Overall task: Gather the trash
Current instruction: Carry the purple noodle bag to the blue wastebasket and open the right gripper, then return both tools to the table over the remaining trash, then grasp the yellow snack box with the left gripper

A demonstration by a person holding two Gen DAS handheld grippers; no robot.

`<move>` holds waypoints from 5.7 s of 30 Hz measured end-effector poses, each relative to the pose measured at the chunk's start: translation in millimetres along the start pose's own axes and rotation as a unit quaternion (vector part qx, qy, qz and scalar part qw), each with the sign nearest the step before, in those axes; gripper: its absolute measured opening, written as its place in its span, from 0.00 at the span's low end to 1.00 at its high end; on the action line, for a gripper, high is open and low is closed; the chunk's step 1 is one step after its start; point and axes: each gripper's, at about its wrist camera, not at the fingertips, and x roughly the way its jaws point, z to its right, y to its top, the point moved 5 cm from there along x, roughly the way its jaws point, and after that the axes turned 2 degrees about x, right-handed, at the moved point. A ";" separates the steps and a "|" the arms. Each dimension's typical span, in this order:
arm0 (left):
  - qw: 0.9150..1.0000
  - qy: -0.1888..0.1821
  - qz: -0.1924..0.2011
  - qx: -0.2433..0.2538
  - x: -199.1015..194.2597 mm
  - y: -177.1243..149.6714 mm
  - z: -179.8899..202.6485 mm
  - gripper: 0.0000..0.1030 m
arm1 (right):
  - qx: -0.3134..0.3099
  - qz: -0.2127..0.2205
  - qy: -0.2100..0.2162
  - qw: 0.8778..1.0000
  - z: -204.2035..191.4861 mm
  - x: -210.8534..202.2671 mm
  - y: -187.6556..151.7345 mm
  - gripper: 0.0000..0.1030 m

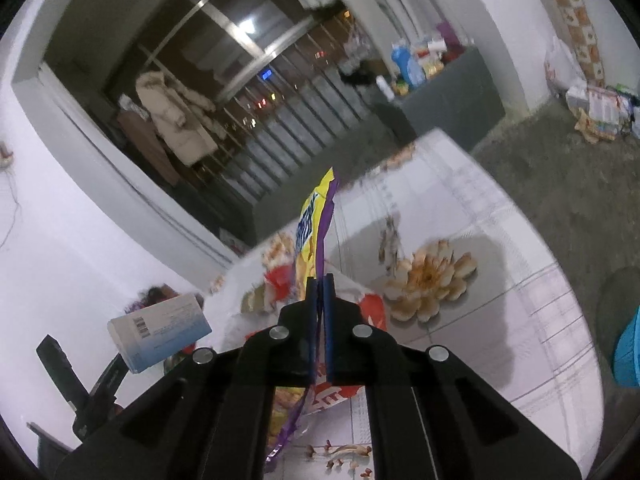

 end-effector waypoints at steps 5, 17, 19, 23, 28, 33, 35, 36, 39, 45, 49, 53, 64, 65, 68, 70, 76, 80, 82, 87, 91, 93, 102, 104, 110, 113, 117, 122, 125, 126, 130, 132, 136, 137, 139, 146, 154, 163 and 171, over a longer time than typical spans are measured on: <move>0.998 -0.051 0.022 0.009 -21.2 24.4 34.4 0.01 | -0.010 0.055 0.002 0.998 7.9 -46.9 13.3 0.03; 0.920 -0.365 -0.141 0.041 13.3 37.6 265.2 0.01 | 0.051 0.182 -0.132 0.973 117.9 -190.6 23.2 0.03; 0.891 -0.404 -0.196 0.064 25.6 25.8 324.8 0.01 | 0.071 0.199 -0.174 0.962 146.2 -213.5 18.6 0.03; 0.844 -0.448 -0.274 0.106 42.8 -15.4 427.0 0.01 | 0.110 0.218 -0.252 0.936 197.6 -245.9 8.9 0.03; 0.805 -0.458 -0.338 0.170 55.7 -86.7 541.5 0.03 | 0.148 0.227 -0.340 0.901 262.0 -263.3 7.6 0.03; 0.772 -0.462 -0.397 0.179 71.5 -151.2 622.8 0.05 | 0.172 0.221 -0.384 0.880 321.7 -265.6 7.8 0.03; 0.759 -0.462 -0.418 0.189 79.2 -178.6 645.8 0.25 | 0.177 0.217 -0.412 0.867 350.9 -258.4 8.7 0.03; 0.754 -0.456 -0.433 0.189 86.3 -191.1 655.3 0.49 | 0.186 0.208 -0.417 0.865 369.7 -254.4 3.8 0.04; 0.769 -0.423 -0.449 0.170 110.8 -213.8 663.3 0.59 | 0.248 0.158 -0.411 0.863 430.1 -232.2 -14.4 0.22; 0.779 -0.415 -0.442 0.159 123.1 -209.0 644.9 0.64 | 0.304 0.154 -0.398 0.852 463.3 -230.4 -46.8 0.27; 0.800 -0.417 -0.404 0.151 121.4 -182.3 632.4 0.68 | 0.294 0.158 -0.399 0.855 455.4 -235.3 -44.9 0.29; 0.815 -0.430 -0.358 0.152 104.6 -145.1 620.9 0.72 | 0.281 0.156 -0.410 0.853 446.3 -241.0 -43.9 0.33; 0.843 -0.437 -0.257 0.178 46.7 -35.2 533.8 0.79 | 0.299 0.075 -0.436 0.846 462.9 -212.3 -53.7 0.33; 0.849 -0.429 -0.244 0.189 42.3 -22.4 517.0 0.79 | 0.309 0.047 -0.445 0.839 476.9 -200.3 -60.2 0.33; 0.862 -0.410 -0.226 0.195 37.1 3.4 471.1 0.81 | 0.325 -0.041 -0.482 0.813 521.5 -167.1 -84.1 0.33; 0.873 -0.394 -0.220 0.185 36.6 18.3 428.3 0.81 | 0.345 -0.092 -0.498 0.790 554.6 -149.9 -105.3 0.33; 0.911 -0.319 -0.217 0.142 50.1 32.1 297.2 0.81 | 0.380 -0.187 -0.504 0.753 628.8 -112.5 -146.7 0.33; 0.933 -0.263 -0.221 0.101 60.1 36.0 231.8 0.81 | 0.366 -0.220 -0.494 0.757 653.3 -90.4 -140.0 0.34; 0.943 -0.238 -0.218 0.082 63.5 38.7 206.5 0.81 | 0.352 -0.238 -0.502 0.753 658.6 -82.6 -136.1 0.34; 0.952 -0.214 -0.207 0.068 66.7 34.6 179.7 0.81 | 0.306 -0.277 -0.487 0.770 655.1 -57.3 -121.5 0.34; 0.954 -0.203 -0.212 0.064 71.7 24.4 179.6 0.81 | 0.271 -0.223 -0.501 0.791 650.7 -70.6 -95.7 0.35; 0.953 -0.206 -0.215 0.060 71.9 21.2 181.5 0.81 | 0.282 -0.191 -0.504 0.794 650.0 -85.6 -86.3 0.36; 0.969 -0.197 -0.144 0.041 47.3 39.9 157.1 0.81 | 0.272 -0.058 -0.416 0.866 534.6 -121.6 -43.4 0.52; 0.971 -0.195 -0.134 0.028 40.1 44.8 146.1 0.81 | 0.256 -0.022 -0.400 0.880 492.1 -131.5 -32.5 0.61; 0.975 -0.183 -0.122 -0.014 9.8 46.8 102.9 0.81 | 0.158 0.036 -0.362 0.918 357.6 -137.3 4.1 0.70; 0.976 -0.178 -0.116 -0.046 -3.6 42.9 75.5 0.81 | 0.105 0.058 -0.333 0.935 292.2 -142.0 21.8 0.70; 0.977 -0.156 -0.108 -0.097 -24.7 28.3 32.2 0.81 | 0.051 0.077 -0.262 0.961 207.1 -137.1 37.3 0.70; 0.976 -0.139 -0.101 -0.136 -42.9 5.7 -10.8 0.81 | -0.004 0.040 -0.153 0.987 108.9 -106.6 31.4 0.70; 0.977 -0.123 -0.091 -0.147 -53.1 -10.7 -33.0 0.81 | -0.032 0.002 -0.104 0.994 59.8 -77.9 15.6 0.70; 0.977 -0.118 -0.089 -0.151 -56.3 -17.6 -39.3 0.81 | -0.039 -0.008 -0.095 0.995 47.9 -72.0 12.3 0.70; 0.979 -0.098 -0.091 -0.154 -62.1 -42.5 -57.8 0.81 | -0.071 -0.059 -0.050 0.994 -0.4 -35.1 -18.5 0.70; 0.982 -0.084 -0.089 -0.146 -63.5 -52.7 -64.0 0.81 | -0.093 -0.089 -0.032 0.991 -24.2 -16.0 -36.9 0.70; 0.986 -0.070 -0.083 -0.123 -63.4 -67.7 -69.0 0.81 | -0.138 -0.128 -0.014 0.982 -69.3 6.8 -69.5 0.70; 0.988 -0.067 -0.082 -0.116 -62.7 -69.9 -68.9 0.81 | -0.153 -0.136 -0.013 0.979 -78.9 11.5 -76.8 0.70; 0.991 -0.059 -0.078 -0.093 -58.9 -74.8 -67.5 0.81 | -0.177 -0.146 -0.012 0.973 -93.5 19.0 -87.2 0.70; 0.997 -0.011 -0.074 -0.022 -39.0 -94.6 -71.6 0.76 | -0.195 -0.169 -0.016 0.966 -107.1 31.2 -102.3 0.70; 0.992 -0.009 -0.104 0.075 -0.1 -116.7 -69.4 0.53 | -0.187 -0.182 -0.040 0.964 -92.6 47.5 -103.1 0.70; 0.980 -0.020 -0.127 0.154 28.1 -126.3 -58.5 0.46 | -0.187 -0.204 -0.039 0.960 -91.3 60.8 -111.7 0.70; 0.982 -0.039 -0.137 0.123 34.2 -126.4 -64.0 0.18 | -0.210 -0.225 -0.025 0.951 -102.1 69.6 -126.1 0.70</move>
